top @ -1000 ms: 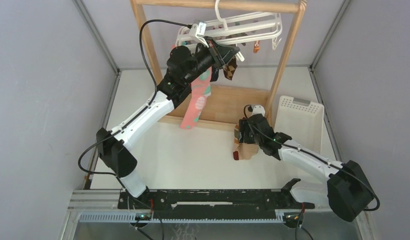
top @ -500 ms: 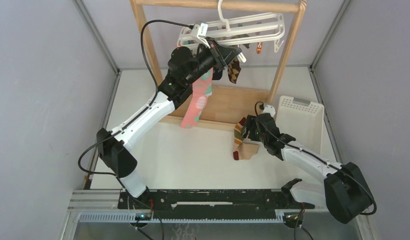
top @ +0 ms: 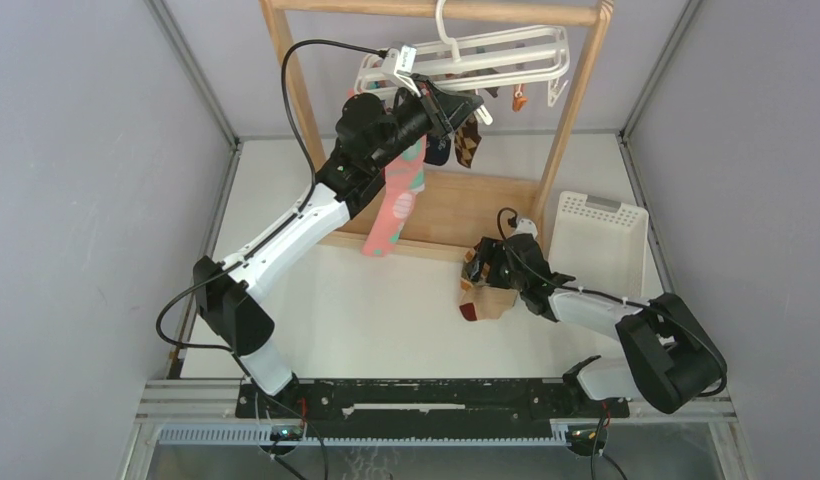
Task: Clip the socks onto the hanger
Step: Place the sock at the center of the board, then pick up the sock at the center of the board.
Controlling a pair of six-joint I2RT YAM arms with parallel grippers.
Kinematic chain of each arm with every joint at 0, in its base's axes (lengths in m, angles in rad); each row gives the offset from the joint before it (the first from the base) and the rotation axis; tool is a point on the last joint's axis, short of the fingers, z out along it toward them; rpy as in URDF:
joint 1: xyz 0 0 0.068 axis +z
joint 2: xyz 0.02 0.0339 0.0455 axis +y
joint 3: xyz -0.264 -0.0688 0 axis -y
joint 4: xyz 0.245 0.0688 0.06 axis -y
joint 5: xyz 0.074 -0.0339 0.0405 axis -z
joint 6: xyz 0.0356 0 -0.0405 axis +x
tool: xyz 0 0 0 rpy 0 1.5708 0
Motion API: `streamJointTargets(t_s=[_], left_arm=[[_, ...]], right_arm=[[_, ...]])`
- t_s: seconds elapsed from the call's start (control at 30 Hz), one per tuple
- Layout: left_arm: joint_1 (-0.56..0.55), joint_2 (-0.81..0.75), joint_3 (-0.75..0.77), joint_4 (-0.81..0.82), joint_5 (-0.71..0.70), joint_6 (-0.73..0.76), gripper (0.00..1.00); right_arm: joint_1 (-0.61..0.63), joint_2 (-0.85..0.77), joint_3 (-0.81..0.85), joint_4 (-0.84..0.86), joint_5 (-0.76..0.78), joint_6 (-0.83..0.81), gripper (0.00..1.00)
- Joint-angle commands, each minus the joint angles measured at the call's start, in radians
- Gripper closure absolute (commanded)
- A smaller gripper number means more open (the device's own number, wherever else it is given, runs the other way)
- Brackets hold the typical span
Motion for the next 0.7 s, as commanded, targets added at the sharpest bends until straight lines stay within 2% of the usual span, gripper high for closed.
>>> streamJointTargets(t_s=[0.0, 0.13, 0.43, 0.5, 0.57, 0.6, 0.67], left_arm=[[-0.035, -0.027, 0.028, -0.048, 0.081, 0.012, 1.00], [-0.037, -0.021, 0.028, -0.041, 0.089, 0.005, 1.00], [-0.038, -0.017, 0.028, -0.044, 0.088, 0.010, 1.00], [-0.040, -0.016, 0.030, -0.048, 0.088, 0.011, 1.00], [-0.040, -0.017, 0.029, -0.048, 0.087, 0.013, 1.00], [-0.040, -0.016, 0.029, -0.048, 0.088, 0.013, 1.00], [-0.040, -0.015, 0.029, -0.050, 0.088, 0.015, 1.00]], right_arm=[[-0.002, -0.036, -0.034, 0.150, -0.031, 0.018, 0.11], [-0.014, -0.077, -0.072, 0.203, -0.058, 0.012, 0.11], [-0.062, 0.014, -0.067, 0.313, -0.139, -0.005, 0.19], [-0.069, 0.023, -0.067, 0.324, -0.145, -0.006, 0.28], [-0.074, 0.034, -0.067, 0.327, -0.149, -0.007, 0.45], [-0.076, 0.039, -0.067, 0.325, -0.147, -0.008, 0.58], [-0.077, 0.048, -0.067, 0.325, -0.147, -0.011, 0.74]])
